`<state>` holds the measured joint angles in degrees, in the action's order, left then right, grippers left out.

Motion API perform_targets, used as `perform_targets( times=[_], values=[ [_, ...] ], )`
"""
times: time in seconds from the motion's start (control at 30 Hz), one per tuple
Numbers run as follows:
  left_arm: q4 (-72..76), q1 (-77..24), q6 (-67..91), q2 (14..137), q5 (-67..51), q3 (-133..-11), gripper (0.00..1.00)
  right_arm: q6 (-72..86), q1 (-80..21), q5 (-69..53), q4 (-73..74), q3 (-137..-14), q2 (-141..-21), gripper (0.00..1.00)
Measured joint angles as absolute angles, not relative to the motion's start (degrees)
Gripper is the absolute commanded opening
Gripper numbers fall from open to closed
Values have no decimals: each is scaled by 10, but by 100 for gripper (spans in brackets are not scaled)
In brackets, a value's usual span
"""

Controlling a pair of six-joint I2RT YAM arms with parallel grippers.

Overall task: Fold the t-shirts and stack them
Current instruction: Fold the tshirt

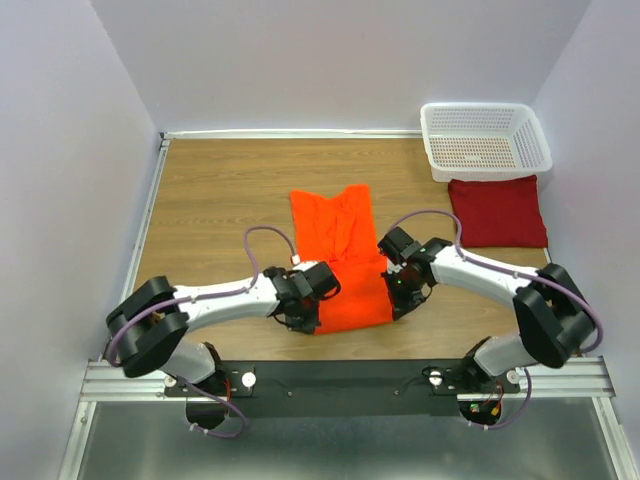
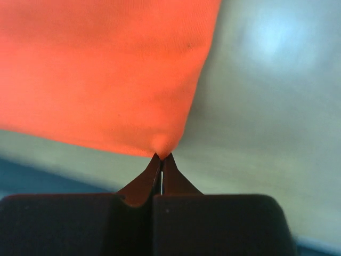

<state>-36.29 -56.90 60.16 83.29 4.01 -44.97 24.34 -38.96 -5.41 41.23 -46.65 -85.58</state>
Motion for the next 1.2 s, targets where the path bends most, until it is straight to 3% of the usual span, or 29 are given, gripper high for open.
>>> perform_targets(
  times=[0.23,0.4,0.63,0.83,1.2],
  values=[
    [-412,-710,604,757,-83,-446,0,246,-393,-131,576,-492,-772,1],
    [-423,-720,617,702,-128,-462,0,248,-393,-143,661,-569,-757,1],
    [-462,-528,552,658,-123,-548,0,234,-366,-86,703,-799,-841,1],
    [-447,-356,454,709,-80,-584,0,208,-336,-58,677,-935,-975,1],
    [-303,-225,370,857,-69,-556,0,159,-329,-47,576,-1133,-1220,1]
  ],
)
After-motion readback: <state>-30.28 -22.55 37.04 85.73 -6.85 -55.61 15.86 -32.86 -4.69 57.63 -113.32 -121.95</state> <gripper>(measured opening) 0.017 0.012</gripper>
